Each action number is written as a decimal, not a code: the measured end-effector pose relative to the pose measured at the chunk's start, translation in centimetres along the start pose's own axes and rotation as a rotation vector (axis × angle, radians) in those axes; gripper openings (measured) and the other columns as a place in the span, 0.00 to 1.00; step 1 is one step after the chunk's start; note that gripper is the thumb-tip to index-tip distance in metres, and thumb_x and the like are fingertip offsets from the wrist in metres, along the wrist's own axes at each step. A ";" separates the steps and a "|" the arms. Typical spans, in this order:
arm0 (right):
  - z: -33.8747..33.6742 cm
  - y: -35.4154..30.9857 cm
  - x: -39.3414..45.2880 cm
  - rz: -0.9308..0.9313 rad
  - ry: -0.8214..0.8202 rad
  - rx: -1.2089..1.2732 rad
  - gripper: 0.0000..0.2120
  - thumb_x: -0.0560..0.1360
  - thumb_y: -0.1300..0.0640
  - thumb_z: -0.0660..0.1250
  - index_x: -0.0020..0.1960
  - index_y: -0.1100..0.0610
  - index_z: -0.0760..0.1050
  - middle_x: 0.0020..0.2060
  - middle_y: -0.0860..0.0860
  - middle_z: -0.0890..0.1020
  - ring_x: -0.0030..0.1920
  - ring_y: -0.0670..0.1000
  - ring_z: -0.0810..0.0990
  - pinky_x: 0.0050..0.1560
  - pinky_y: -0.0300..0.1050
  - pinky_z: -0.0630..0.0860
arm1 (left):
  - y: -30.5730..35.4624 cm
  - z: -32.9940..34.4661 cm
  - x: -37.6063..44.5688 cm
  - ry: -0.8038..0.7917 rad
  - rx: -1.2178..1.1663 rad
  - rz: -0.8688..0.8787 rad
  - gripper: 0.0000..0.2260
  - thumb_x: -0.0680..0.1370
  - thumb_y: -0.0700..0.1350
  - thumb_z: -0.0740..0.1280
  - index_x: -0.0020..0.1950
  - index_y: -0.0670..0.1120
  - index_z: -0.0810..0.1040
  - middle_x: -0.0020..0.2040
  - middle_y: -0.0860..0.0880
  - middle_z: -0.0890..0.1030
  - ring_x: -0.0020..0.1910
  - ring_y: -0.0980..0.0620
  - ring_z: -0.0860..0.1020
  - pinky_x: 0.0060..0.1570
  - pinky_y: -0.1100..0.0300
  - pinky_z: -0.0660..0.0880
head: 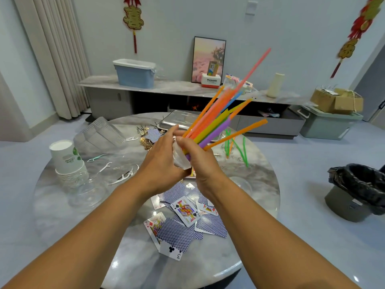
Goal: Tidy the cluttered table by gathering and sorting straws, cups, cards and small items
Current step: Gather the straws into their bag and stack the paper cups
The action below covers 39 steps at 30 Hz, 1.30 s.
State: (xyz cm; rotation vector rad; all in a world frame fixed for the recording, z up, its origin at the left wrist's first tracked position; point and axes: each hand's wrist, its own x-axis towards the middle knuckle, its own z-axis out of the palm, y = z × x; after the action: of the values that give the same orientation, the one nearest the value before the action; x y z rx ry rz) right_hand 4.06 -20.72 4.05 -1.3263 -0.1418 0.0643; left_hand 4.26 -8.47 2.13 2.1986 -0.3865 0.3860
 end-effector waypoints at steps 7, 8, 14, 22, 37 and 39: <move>-0.9 -1.5 0.7 -0.048 0.074 -0.027 0.14 0.73 0.37 0.70 0.46 0.47 0.87 0.37 0.45 0.85 0.41 0.46 0.85 0.40 0.39 0.81 | 0.0 0.5 -0.6 -0.035 0.100 0.001 0.39 0.68 0.54 0.77 0.72 0.68 0.60 0.62 0.56 0.71 0.61 0.53 0.71 0.60 0.46 0.75; -1.0 -1.2 0.6 -0.030 0.050 -0.099 0.12 0.76 0.39 0.68 0.44 0.44 0.86 0.37 0.44 0.85 0.42 0.45 0.85 0.39 0.37 0.80 | 0.1 0.6 -0.6 -0.024 0.094 -0.005 0.39 0.67 0.54 0.78 0.73 0.66 0.61 0.62 0.56 0.72 0.61 0.53 0.71 0.60 0.46 0.75; -0.8 -1.1 0.3 -0.167 0.129 -0.099 0.32 0.71 0.43 0.76 0.71 0.46 0.67 0.50 0.38 0.82 0.48 0.35 0.83 0.45 0.35 0.79 | -0.1 0.4 -0.3 -0.006 0.055 -0.034 0.34 0.66 0.53 0.78 0.69 0.62 0.66 0.61 0.54 0.74 0.60 0.52 0.74 0.58 0.47 0.76; -1.7 -1.7 0.7 -0.197 0.289 -0.204 0.11 0.85 0.51 0.58 0.54 0.42 0.78 0.44 0.40 0.86 0.47 0.43 0.84 0.43 0.34 0.79 | 0.6 0.7 -0.7 -0.011 0.087 -0.047 0.45 0.63 0.60 0.78 0.75 0.63 0.59 0.66 0.56 0.70 0.63 0.53 0.70 0.63 0.47 0.74; -0.7 1.1 -1.7 -0.231 0.024 -0.538 0.25 0.85 0.40 0.51 0.79 0.49 0.64 0.77 0.43 0.67 0.75 0.37 0.62 0.77 0.39 0.57 | 0.6 0.7 -0.2 -0.010 0.122 -0.118 0.47 0.67 0.53 0.75 0.81 0.57 0.54 0.77 0.49 0.65 0.76 0.47 0.63 0.73 0.47 0.64; -0.5 1.1 -1.9 -0.279 0.232 -0.537 0.24 0.85 0.41 0.51 0.76 0.50 0.69 0.73 0.45 0.73 0.72 0.40 0.68 0.75 0.41 0.62 | 0.5 0.9 0.0 0.008 0.160 -0.131 0.47 0.69 0.54 0.76 0.82 0.55 0.52 0.77 0.49 0.64 0.76 0.47 0.63 0.73 0.48 0.63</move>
State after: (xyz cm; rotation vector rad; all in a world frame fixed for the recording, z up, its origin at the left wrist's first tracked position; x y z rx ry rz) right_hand 2.32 -21.15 2.70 -1.8238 -0.1510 -0.3878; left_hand 4.20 -9.52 1.97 2.3619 -0.2118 0.3648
